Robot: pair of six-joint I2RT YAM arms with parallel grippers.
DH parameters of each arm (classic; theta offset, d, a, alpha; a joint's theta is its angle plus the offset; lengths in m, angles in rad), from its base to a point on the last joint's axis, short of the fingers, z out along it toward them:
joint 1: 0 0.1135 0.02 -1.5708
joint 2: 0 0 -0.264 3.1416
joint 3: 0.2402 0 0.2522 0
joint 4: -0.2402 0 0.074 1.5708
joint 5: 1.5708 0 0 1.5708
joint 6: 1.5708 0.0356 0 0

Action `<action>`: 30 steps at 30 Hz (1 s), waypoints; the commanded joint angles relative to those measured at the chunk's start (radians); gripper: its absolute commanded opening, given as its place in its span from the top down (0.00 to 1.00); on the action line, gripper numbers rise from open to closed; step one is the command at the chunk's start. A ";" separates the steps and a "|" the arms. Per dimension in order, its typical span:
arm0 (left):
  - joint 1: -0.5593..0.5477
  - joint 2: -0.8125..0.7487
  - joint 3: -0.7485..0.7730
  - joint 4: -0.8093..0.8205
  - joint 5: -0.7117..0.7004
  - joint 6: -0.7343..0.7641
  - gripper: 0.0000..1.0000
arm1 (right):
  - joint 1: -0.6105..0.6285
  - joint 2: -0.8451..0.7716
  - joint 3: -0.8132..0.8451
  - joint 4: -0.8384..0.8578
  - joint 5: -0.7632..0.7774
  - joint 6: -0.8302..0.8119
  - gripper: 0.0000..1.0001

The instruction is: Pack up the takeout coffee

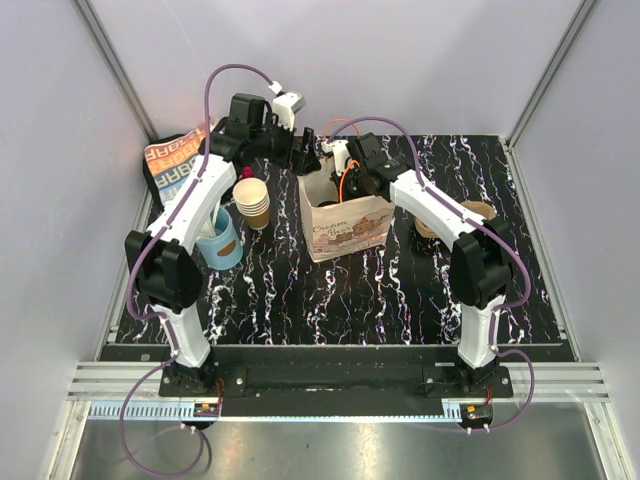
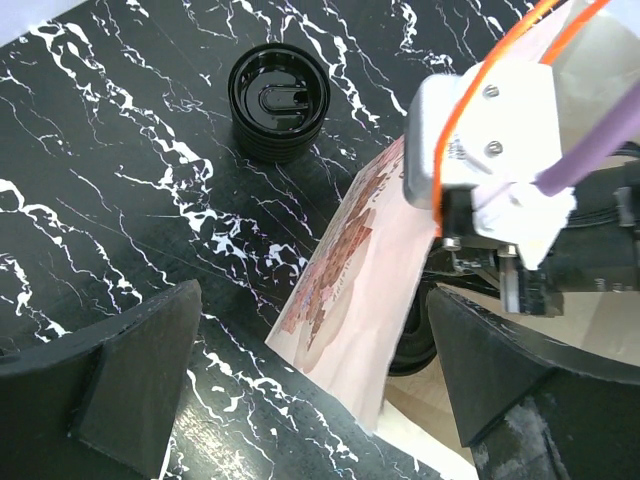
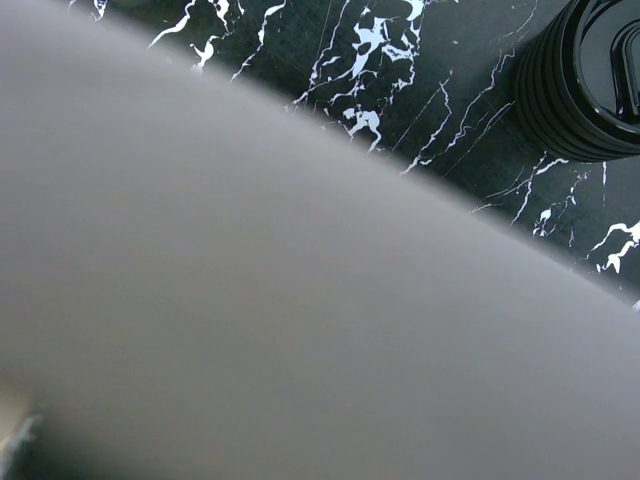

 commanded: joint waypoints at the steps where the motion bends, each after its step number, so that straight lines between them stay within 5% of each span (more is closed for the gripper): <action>1: 0.007 -0.045 0.026 0.053 0.003 -0.036 0.01 | 0.010 -0.001 -0.002 0.039 0.003 0.003 1.00; 30: 0.003 0.043 0.069 0.014 -0.302 -0.101 0.01 | 0.010 -0.021 -0.023 0.040 -0.042 -0.008 1.00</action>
